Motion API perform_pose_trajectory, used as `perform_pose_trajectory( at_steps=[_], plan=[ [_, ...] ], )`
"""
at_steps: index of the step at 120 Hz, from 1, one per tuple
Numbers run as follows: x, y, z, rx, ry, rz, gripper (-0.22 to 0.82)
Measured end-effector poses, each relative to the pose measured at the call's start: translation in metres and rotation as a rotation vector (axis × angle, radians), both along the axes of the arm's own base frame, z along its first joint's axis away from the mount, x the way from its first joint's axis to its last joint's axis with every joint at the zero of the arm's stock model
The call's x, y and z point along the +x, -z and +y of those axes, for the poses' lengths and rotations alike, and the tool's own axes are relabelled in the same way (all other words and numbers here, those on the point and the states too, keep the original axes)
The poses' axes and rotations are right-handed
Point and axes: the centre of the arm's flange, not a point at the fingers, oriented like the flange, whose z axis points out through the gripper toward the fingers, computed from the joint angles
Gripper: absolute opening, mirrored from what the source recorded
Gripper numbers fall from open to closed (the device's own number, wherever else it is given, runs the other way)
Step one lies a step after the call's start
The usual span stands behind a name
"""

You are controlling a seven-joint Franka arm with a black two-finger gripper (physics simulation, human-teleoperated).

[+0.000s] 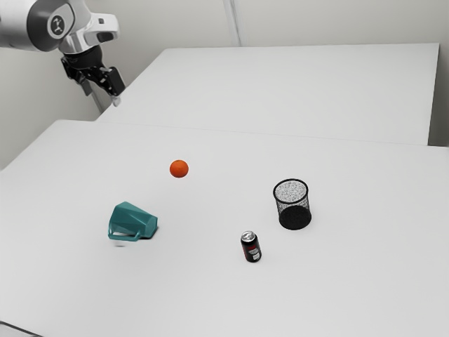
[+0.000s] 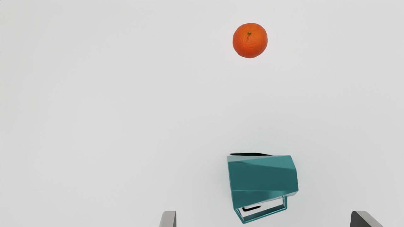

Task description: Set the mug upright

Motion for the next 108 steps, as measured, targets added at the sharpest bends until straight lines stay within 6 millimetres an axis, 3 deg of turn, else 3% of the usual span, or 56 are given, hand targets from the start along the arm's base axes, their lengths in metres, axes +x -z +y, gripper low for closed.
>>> perform_pose_trajectory(
  at_steps=[36, 59, 72, 100, 108],
  plan=[
    [-0.001, 0.003, 0.005, 0.002, 0.009, -0.001, 0.60],
    [-0.001, 0.030, 0.023, -0.072, -0.030, 0.049, 0.60],
    [-0.013, 0.076, 0.055, -0.221, -0.127, 0.126, 0.60],
    [-0.030, 0.161, 0.159, -0.444, -0.389, 0.244, 0.60],
    [-0.033, 0.182, 0.174, -0.496, -0.437, 0.276, 0.60]
  ],
)
